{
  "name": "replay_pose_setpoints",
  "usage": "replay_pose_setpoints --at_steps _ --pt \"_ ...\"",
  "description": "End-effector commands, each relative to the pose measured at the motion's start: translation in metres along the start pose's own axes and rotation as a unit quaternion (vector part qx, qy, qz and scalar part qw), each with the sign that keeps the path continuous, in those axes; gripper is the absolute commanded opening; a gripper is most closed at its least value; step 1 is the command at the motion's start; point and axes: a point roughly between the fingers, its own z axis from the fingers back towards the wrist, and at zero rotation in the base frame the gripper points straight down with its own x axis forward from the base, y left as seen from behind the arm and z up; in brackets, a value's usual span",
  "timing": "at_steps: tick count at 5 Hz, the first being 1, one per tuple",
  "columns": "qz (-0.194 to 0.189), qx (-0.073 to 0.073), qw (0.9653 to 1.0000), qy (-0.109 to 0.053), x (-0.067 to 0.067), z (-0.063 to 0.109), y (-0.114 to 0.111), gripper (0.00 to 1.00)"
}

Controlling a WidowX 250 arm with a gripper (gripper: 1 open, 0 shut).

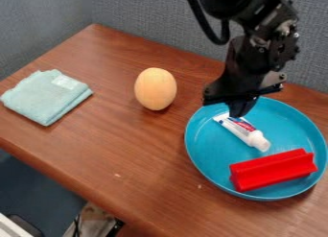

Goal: Move the toothpaste from the blue plate to the cloth on the left side of the table

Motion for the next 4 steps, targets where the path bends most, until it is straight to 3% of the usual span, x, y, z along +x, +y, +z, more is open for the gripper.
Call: replay_pose_setpoints --at_steps 1,2,4 --pt "-0.003 -0.021 0.9998 -0.006 0.0002 0.0123 -0.0086 0.0" --pt "0.003 -0.02 0.9998 0.002 -0.0013 0.0123 -0.0098 1.0" --pt "0.027 -0.012 0.9995 0.014 -0.0044 0.0103 -0.0119 1.0"
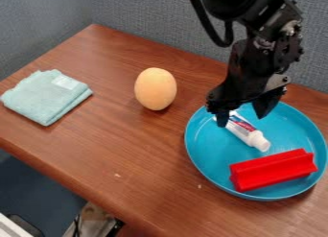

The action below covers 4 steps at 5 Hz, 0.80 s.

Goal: Move the toothpaste from the blue plate to the cloth on the left side of the table

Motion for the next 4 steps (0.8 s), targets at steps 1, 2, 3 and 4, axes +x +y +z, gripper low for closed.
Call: replay_pose_setpoints --at_steps 1,2,3,4 --pt "0.016 -0.014 0.9998 -0.003 -0.0015 0.0086 -0.012 1.0" --pt "0.03 -0.011 0.9995 0.003 -0.0038 0.0067 -0.013 1.0" --pt "0.052 -0.004 0.9986 0.011 -0.0044 0.0058 -0.0134 1.0" --pt "0.07 0.0 0.9974 0.018 -0.0049 0.0041 -0.0131 1.0"
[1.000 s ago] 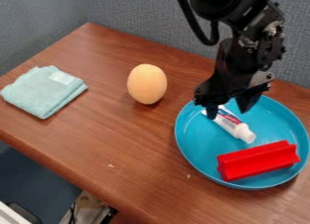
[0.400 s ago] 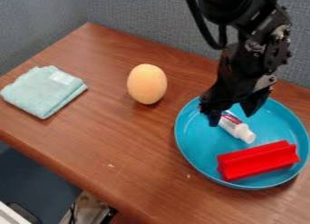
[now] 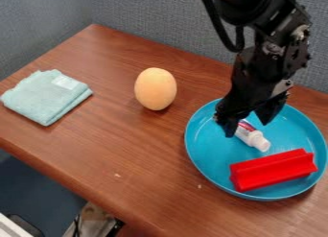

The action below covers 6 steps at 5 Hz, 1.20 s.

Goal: Move the toothpaste from the blue plate to the cloth on the left side of the table

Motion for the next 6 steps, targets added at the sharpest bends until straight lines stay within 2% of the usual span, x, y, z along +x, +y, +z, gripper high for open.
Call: replay_pose_setpoints --at_steps 1,6 --pt "0.012 -0.019 0.9998 -0.002 0.0031 0.0096 -0.0088 1.0" --pt "0.053 -0.022 0.9983 0.011 0.0069 0.0083 -0.005 1.0"
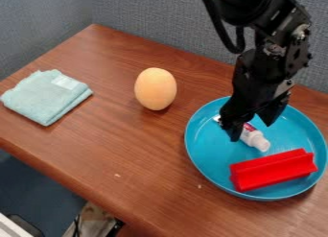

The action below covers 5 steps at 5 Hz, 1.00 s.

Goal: Move the toothpaste from the blue plate to the cloth on the left side of the table

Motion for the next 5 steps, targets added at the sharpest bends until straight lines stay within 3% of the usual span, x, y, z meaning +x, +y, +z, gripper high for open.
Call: replay_pose_setpoints --at_steps 1,5 --pt "0.016 -0.016 0.9997 -0.002 0.0083 0.0099 -0.0032 1.0" --pt "0.044 -0.018 0.9988 0.014 0.0095 0.0129 -0.004 1.0"
